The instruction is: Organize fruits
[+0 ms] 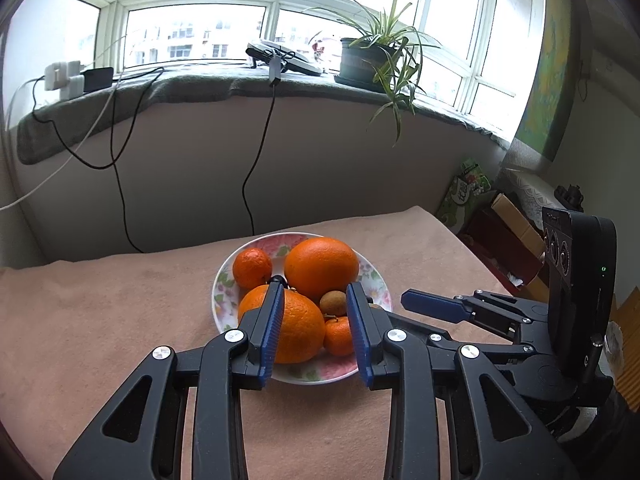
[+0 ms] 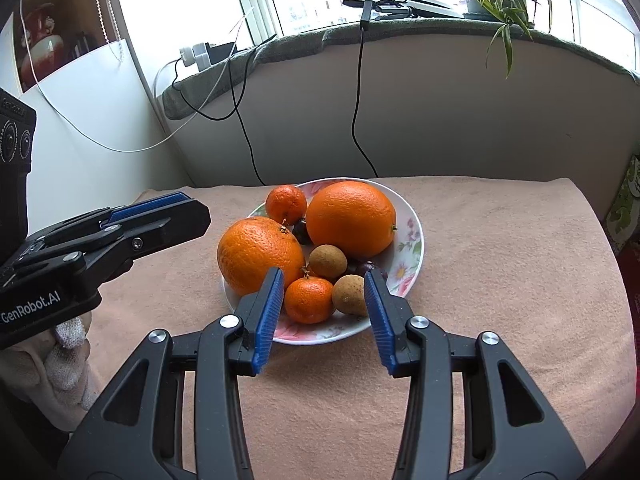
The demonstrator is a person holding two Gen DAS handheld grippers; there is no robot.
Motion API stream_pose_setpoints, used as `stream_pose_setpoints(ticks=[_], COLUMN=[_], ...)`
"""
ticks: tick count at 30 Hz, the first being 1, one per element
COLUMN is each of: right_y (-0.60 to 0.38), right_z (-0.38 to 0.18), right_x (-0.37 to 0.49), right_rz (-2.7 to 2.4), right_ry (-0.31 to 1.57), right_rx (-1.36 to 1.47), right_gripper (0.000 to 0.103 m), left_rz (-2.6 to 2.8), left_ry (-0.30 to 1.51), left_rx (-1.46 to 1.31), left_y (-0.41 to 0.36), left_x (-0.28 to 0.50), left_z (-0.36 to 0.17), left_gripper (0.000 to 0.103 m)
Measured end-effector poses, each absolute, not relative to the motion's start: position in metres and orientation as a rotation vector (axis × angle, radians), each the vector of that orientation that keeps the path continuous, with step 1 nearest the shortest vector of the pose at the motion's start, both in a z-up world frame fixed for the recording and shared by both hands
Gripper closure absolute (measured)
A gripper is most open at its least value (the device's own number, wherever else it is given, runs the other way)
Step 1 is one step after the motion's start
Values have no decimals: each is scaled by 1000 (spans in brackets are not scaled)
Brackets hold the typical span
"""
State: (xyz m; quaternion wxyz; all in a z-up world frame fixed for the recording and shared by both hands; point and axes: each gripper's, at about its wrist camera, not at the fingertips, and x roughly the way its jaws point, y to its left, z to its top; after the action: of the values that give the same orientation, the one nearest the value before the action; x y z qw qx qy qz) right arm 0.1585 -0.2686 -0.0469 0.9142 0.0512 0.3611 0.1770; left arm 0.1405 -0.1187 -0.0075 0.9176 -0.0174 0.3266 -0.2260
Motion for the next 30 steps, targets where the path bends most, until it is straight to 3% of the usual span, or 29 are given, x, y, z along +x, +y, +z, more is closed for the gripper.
stream_pose_setpoints(ticks=[2, 4, 6, 14, 21, 30], right_y=[-269, -269, -268, -270, -274, -269], right_z=[-43, -40, -37, -30, -25, -26], right_x=[153, 146, 141, 124, 114, 101], right_rz=[357, 350, 344, 314, 295, 297], right_ry=[731, 720, 711, 677, 669, 674], right_rx=[104, 99, 96, 104, 118, 106], right_gripper=[46, 43, 42, 20, 12, 12], left_rz=[-458, -449, -436, -393, -343, -301], left_ry=[664, 660, 658, 651, 658, 669], left_rx=[-36, -38, -47, -67, -65, -66], left_y=[-115, -112, -108, -96, -87, -79], left_x=[134, 129, 124, 104, 91, 75], left_z=[-6, -5, -5, -7, -13, -17], left_gripper=[64, 63, 50, 35, 24, 24])
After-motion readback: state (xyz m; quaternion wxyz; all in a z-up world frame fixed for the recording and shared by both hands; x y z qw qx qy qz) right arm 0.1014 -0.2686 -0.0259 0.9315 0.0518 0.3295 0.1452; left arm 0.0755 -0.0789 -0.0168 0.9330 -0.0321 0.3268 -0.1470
